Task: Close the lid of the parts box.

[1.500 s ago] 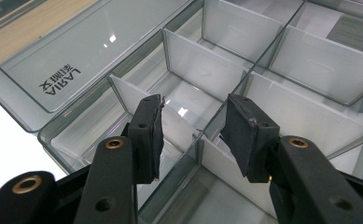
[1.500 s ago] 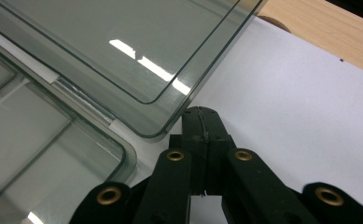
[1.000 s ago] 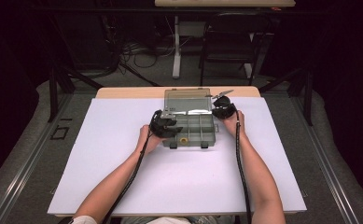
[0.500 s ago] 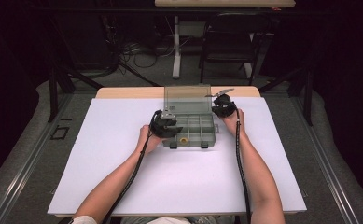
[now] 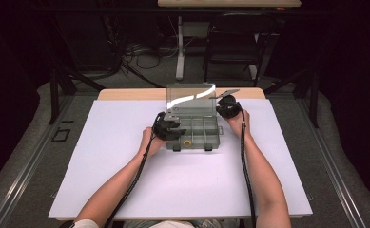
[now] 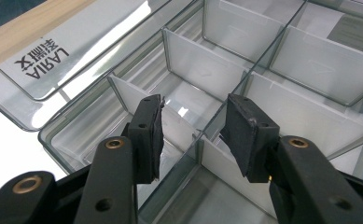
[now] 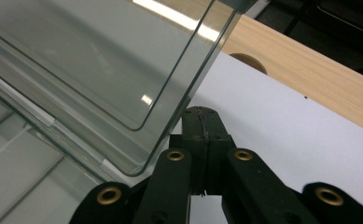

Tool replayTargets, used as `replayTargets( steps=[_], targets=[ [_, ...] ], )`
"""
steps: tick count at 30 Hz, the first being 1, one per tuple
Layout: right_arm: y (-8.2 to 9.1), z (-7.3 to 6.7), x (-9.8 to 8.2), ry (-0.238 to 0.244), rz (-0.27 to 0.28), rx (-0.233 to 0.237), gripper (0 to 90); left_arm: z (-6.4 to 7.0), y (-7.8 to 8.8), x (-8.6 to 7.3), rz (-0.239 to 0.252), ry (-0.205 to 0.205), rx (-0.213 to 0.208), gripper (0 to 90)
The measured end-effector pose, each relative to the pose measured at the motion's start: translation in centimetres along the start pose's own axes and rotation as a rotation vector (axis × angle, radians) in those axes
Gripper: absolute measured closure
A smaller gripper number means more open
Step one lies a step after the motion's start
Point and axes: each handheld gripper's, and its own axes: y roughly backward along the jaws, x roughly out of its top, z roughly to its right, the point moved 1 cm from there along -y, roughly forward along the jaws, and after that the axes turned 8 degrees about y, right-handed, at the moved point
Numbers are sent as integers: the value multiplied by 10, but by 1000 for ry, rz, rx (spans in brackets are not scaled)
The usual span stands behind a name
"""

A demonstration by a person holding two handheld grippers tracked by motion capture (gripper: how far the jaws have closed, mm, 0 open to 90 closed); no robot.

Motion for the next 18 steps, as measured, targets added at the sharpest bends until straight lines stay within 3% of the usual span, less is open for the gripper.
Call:
replayTargets(
  steps=[18],
  targets=[
    [6,1,3,23,40,-16,900,0,0,0,1,1,1,573]
  ],
)
